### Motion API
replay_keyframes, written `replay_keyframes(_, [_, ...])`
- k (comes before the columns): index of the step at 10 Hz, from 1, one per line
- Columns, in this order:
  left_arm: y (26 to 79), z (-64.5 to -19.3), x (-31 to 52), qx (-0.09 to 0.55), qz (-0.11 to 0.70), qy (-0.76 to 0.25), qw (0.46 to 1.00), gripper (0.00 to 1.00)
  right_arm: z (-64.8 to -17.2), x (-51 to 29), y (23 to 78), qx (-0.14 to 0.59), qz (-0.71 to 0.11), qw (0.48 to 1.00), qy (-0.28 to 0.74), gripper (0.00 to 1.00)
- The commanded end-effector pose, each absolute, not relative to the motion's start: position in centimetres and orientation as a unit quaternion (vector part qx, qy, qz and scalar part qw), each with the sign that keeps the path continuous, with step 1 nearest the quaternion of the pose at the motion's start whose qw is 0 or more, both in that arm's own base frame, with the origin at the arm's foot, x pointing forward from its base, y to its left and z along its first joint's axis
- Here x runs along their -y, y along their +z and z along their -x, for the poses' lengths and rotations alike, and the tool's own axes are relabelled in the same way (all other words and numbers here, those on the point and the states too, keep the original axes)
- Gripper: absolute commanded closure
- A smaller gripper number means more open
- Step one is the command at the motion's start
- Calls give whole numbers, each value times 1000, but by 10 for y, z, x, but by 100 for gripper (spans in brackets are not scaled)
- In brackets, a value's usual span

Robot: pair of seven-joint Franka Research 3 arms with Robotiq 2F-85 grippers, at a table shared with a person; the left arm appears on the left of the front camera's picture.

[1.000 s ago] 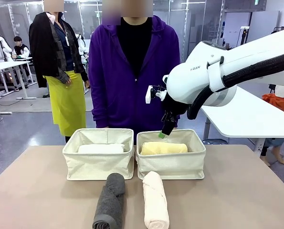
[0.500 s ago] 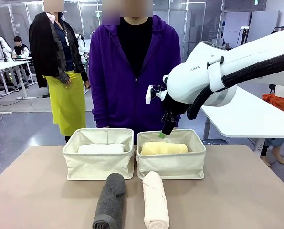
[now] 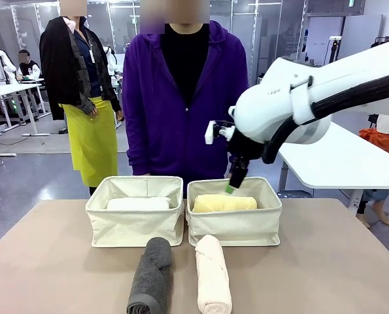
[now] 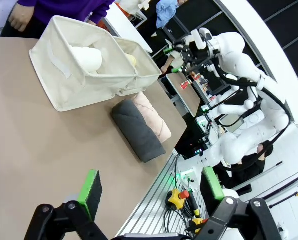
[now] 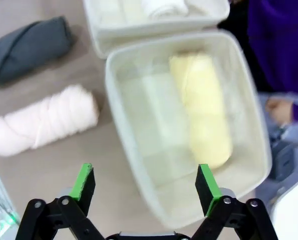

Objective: Divide the towels into two baskets.
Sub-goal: Pick up one hotel-folded towel from the bottom of the table and place it in the Fabric basket indicated by the person.

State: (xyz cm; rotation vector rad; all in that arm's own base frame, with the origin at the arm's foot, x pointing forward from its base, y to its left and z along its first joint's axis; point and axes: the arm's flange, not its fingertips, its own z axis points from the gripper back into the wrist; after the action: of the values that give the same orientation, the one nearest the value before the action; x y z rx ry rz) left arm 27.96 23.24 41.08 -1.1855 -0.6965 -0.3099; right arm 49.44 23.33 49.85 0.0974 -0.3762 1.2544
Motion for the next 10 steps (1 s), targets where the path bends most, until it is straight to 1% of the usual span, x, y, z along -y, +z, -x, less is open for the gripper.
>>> replay_keyframes(1, [413, -275, -233, 321, 547, -148, 759, 0, -441, -172, 512, 123, -99, 856, 493, 0])
replay_keyframes(2, [413, -275, -233, 321, 547, -148, 759, 0, -424, -143, 511, 118, -126, 875, 453, 0])
replay_keyframes(3, [413, -275, -233, 321, 547, -148, 759, 0, -409, -113, 510, 107, -181, 884, 418, 0])
replay_keyframes(4, [413, -275, -233, 321, 547, -148, 759, 0, -396, -72, 510, 113, -220, 901, 356, 0])
replay_keyframes(5, [413, -275, -233, 321, 547, -148, 759, 0, -382, -10, 503, 128, -294, 902, 290, 0])
replay_keyframes(6, [413, -275, -233, 321, 547, -148, 759, 0, -367, 44, 491, 146, -384, 880, 238, 0])
replay_keyframes(7, [413, -275, -233, 321, 547, -148, 759, 0, -356, 92, 478, 172, -433, 866, 185, 0])
replay_keyframes(8, [413, -275, -233, 321, 547, -148, 759, 0, -349, 136, 462, 200, -485, 840, 139, 0])
replay_keyframes(9, [413, -275, -233, 321, 547, -148, 759, 0, -338, 174, 442, 235, -541, 799, 114, 0])
replay_keyframes(10, [413, -275, -233, 321, 547, -148, 759, 0, -330, 194, 423, 254, -572, 772, 108, 0])
